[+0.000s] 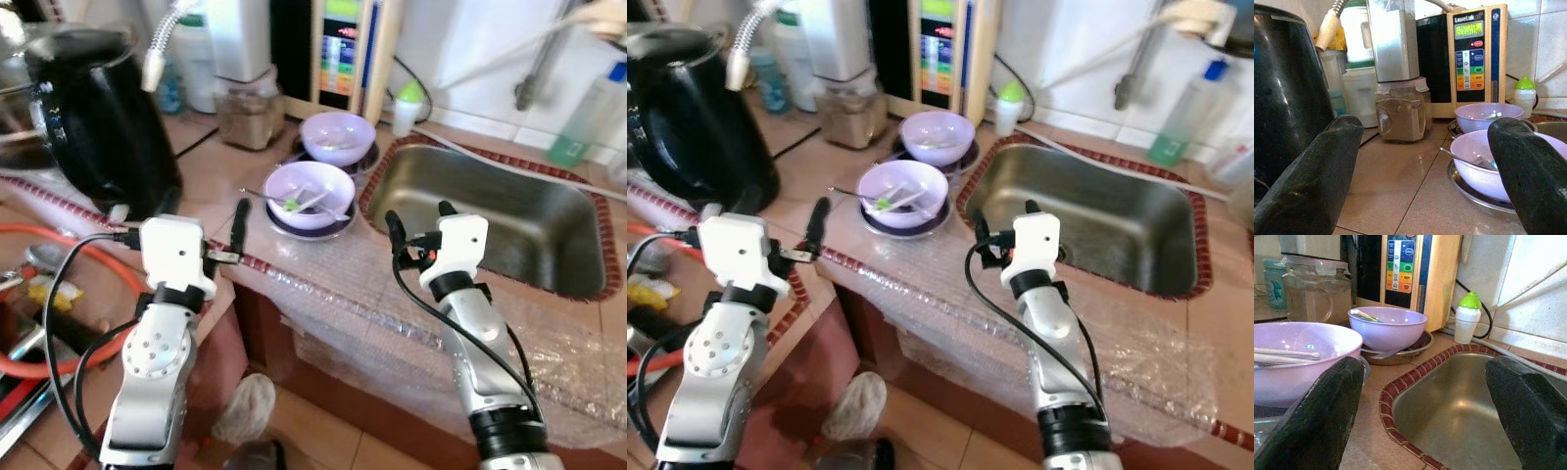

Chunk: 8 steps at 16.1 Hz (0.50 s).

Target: Kitchen organization

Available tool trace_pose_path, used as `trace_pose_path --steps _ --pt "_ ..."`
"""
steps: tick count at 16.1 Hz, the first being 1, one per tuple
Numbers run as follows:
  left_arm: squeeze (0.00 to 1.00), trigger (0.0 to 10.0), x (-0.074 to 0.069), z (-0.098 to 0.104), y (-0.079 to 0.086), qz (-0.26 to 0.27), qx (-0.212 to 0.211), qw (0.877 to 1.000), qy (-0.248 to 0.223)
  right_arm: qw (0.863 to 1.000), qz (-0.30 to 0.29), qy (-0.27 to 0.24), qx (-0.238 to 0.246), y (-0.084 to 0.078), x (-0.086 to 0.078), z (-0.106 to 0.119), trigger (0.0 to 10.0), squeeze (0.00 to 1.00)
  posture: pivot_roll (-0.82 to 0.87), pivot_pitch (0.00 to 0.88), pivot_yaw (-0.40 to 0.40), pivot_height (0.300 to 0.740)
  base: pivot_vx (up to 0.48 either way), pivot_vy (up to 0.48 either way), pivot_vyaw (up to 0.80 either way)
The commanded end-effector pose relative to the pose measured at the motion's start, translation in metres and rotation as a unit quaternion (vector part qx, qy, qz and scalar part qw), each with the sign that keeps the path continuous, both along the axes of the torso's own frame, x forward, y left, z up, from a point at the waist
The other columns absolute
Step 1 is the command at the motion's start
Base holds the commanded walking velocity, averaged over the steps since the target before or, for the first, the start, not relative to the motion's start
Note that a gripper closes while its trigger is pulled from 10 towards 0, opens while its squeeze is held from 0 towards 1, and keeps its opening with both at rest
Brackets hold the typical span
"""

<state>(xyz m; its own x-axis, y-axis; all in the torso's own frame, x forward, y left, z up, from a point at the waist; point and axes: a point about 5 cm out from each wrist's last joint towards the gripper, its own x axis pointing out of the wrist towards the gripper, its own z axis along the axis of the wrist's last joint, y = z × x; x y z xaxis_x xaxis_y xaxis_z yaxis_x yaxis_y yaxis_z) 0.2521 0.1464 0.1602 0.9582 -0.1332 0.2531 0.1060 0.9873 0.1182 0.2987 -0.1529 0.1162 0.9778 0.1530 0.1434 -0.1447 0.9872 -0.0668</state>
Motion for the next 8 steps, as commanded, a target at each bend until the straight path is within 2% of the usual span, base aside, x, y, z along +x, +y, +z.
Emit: trace_pose_path --steps 1,5,6,8 --pt "0.0 10.0 0.002 0.003 -0.004 -0.021 -0.003 1.0 -0.002 1.0 -0.007 0.0 -0.002 -0.003 0.002 0.0 10.0 0.0 0.05 0.005 0.012 0.74 0.0 0.0 0.0" --pt "0.0 10.0 0.005 0.001 -0.016 -0.086 -0.023 0.996 0.018 1.0 -0.018 -0.004 -0.022 -0.003 0.008 0.005 10.0 0.0 0.02 0.041 0.035 0.74 0.0 0.0 0.0" --pt "0.0 10.0 0.006 -0.004 -0.021 -0.107 -0.027 0.993 0.031 0.999 -0.026 0.005 -0.024 -0.005 0.007 0.003 10.0 0.0 0.02 0.047 0.034 0.74 0.0 0.0 0.0" --pt "0.0 10.0 0.007 -0.01 -0.025 -0.116 -0.031 0.992 0.041 1.0 -0.007 0.021 -0.008 -0.003 -0.003 -0.004 10.0 0.0 0.0 0.061 0.026 0.74 0.0 0.0 0.0"
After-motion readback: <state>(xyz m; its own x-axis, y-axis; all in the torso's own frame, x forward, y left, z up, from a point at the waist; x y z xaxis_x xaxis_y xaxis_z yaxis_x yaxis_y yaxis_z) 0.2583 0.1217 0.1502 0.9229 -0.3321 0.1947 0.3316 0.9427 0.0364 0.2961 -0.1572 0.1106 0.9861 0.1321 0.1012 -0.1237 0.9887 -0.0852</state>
